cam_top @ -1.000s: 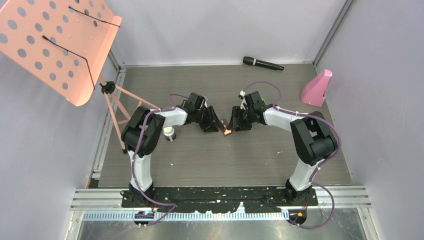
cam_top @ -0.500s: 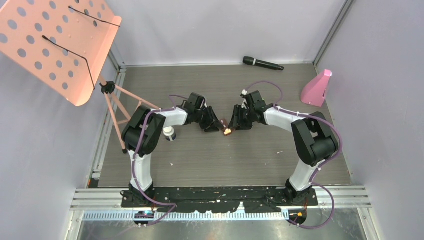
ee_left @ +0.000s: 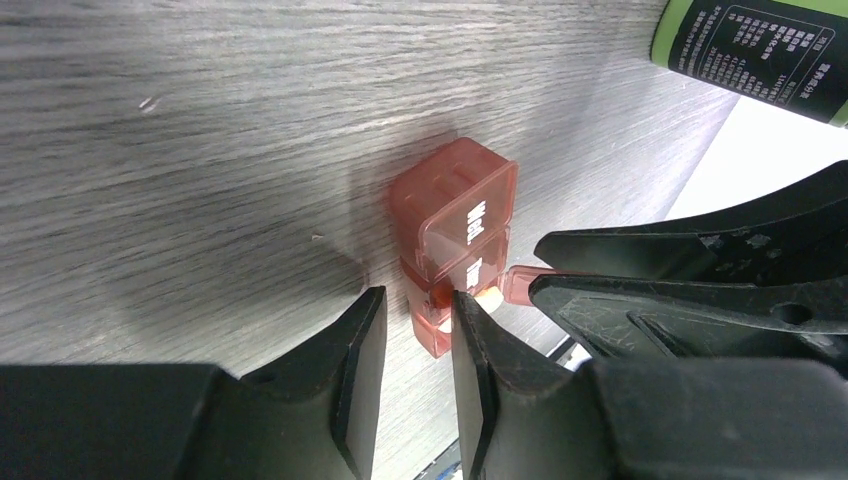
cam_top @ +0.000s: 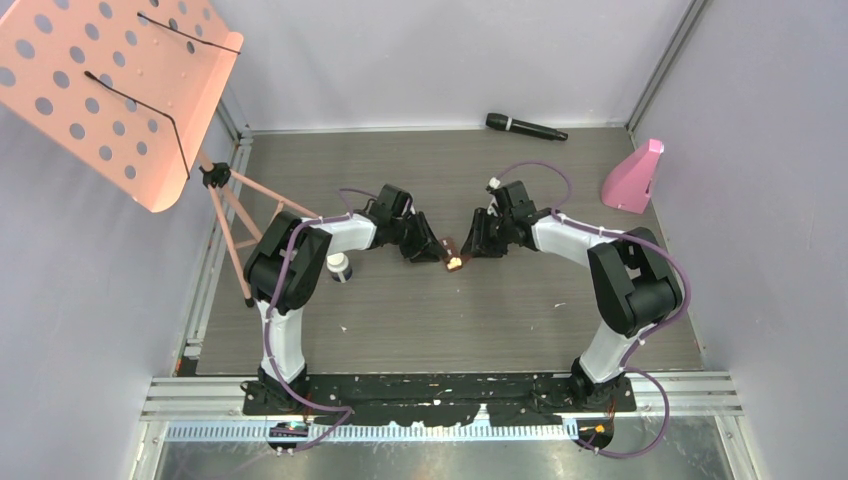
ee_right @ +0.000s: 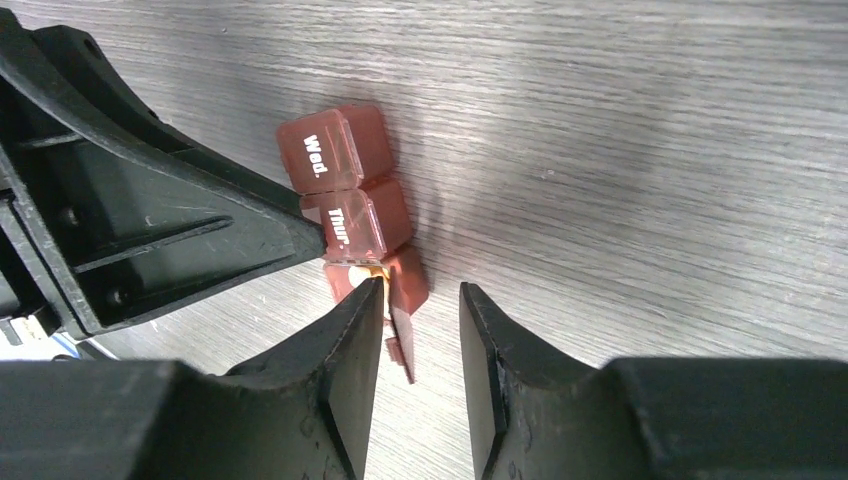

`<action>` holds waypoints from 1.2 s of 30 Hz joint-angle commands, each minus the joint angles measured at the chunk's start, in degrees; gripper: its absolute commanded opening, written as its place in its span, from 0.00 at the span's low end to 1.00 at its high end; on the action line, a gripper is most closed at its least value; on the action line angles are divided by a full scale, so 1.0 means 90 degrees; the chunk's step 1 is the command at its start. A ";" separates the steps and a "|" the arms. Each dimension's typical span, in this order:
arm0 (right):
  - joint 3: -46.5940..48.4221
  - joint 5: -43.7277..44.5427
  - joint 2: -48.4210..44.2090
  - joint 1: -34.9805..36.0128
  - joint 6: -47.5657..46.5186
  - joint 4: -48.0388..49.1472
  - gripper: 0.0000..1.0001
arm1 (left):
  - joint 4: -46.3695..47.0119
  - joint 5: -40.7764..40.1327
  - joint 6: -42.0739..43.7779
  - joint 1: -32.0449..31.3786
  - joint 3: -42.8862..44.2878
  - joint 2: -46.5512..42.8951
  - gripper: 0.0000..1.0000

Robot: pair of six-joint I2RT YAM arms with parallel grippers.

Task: Sort the pills into containers
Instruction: Adjust the pill in the pill container.

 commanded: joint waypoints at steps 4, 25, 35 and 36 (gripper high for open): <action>0.0128 -0.0132 0.0107 -0.0003 -0.0373 -0.0163 0.39 | -0.0261 -0.0240 0.0000 -0.0019 0.0138 0.0046 0.33; 0.0253 -0.0769 0.0536 0.0173 -0.0548 0.0212 0.42 | 0.0076 0.0044 -0.0480 -0.0113 0.0069 0.0141 0.28; 0.0192 -0.1025 0.0667 0.0198 -0.0567 0.0368 0.46 | 0.0102 0.0030 -0.0550 -0.0117 0.0059 0.0174 0.27; 0.0193 -0.1041 0.0687 0.0199 -0.0572 0.0382 0.46 | 0.0107 0.0023 -0.0551 -0.0117 0.0057 0.0175 0.27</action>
